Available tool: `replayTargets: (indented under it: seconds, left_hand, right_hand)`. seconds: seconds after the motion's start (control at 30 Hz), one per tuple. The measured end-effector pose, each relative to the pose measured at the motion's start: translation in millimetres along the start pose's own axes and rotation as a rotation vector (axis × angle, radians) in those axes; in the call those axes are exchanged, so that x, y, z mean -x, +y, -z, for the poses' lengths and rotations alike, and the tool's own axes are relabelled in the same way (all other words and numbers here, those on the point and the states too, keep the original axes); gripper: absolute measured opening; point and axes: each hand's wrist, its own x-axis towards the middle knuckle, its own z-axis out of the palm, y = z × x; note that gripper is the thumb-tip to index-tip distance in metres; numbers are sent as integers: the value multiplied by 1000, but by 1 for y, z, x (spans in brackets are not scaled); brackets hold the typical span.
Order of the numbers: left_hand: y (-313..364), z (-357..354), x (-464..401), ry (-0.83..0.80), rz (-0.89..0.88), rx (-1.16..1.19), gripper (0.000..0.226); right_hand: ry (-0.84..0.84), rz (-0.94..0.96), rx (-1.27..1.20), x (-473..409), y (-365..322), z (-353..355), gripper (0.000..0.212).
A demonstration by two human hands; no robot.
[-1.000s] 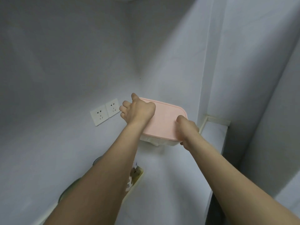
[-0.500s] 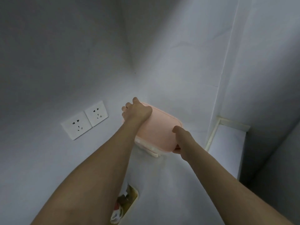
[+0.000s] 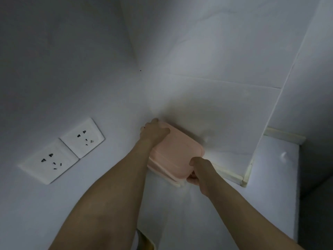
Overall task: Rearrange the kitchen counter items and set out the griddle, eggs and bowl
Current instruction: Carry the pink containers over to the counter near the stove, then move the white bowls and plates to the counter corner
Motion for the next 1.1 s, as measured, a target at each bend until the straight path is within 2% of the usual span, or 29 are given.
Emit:
replayTargets:
  seconds: [0.17,0.3,0.53,0.77,0.93,1.1]
  left_hand:
    - [-31,-36,-22,-85,46,-220,89]
    - [-49,-59,-28,9,-12,-266,84]
    - [-53,-65,-30,48,-43,-298,82]
    - [-53,-67,-30,110,-55,-313,78]
    - [-58,-55,-7,120,-210,-424,69]
    - [-57,-37,50,169,-207,-411,65]
  right_hand:
    - [6,2,6,-24,2,-8,11]
    - [-5,-13,65,-31,-2,-14,13]
    - [-9,-93,56,-33,0,-16,11]
    - [-17,-81,-28,-33,6,-12,23]
    - [-16,11,9,-18,1,-13,38]
    - [65,189,178,18,-11,-14,38]
